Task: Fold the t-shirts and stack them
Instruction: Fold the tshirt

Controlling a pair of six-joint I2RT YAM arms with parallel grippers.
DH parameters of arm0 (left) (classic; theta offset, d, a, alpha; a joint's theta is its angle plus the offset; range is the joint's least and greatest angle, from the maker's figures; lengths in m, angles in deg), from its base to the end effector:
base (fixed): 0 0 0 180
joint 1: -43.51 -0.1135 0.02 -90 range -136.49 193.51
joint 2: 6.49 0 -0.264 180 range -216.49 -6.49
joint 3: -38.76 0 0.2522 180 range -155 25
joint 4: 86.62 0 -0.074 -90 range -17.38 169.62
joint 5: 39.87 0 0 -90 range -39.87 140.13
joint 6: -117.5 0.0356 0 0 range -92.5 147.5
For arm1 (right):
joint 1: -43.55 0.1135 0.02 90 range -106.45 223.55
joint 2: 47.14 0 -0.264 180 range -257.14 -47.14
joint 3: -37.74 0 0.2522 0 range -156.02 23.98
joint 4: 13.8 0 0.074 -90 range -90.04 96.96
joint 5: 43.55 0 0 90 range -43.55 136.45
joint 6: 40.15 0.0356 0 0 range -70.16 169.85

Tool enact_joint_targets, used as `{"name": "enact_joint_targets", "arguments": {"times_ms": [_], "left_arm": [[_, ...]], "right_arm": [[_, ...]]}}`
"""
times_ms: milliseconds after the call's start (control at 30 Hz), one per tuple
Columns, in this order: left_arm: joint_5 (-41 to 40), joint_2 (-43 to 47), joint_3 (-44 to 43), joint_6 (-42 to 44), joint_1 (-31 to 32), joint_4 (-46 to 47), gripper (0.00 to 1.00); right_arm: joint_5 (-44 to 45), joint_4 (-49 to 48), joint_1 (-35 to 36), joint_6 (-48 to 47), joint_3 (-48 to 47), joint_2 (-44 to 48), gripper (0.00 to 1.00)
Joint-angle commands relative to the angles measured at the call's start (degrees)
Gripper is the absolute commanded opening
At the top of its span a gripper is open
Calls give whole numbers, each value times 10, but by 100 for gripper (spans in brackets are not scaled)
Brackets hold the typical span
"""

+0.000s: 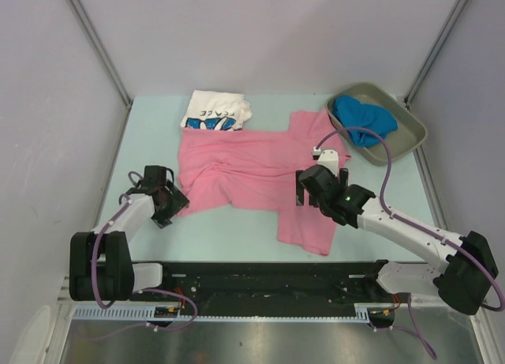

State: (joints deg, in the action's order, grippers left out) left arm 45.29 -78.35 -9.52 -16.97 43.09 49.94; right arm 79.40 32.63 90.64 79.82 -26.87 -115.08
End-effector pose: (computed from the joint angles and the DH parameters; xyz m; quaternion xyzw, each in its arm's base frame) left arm 0.2117 0.0046 0.1627 -0.3816 0.9017 -0.0363 0.2000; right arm 0.1774 0.1624 0.2642 -0.0376 0.9049 -0.0028 0.4239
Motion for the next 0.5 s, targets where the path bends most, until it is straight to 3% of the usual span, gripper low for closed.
{"name": "enact_joint_targets", "arguments": {"times_ms": [0, 200, 467], "left_arm": [[-11, -33, -12, 16, -13, 27, 75], [-10, -68, -20, 24, -17, 42, 66], [-2, -80, -15, 29, -16, 53, 42]], "right_arm": [[8, -14, 2, 12, 8, 15, 100], [7, -14, 3, 17, 13, 15, 100], [-1, -2, 1, 25, 13, 8, 100]]}}
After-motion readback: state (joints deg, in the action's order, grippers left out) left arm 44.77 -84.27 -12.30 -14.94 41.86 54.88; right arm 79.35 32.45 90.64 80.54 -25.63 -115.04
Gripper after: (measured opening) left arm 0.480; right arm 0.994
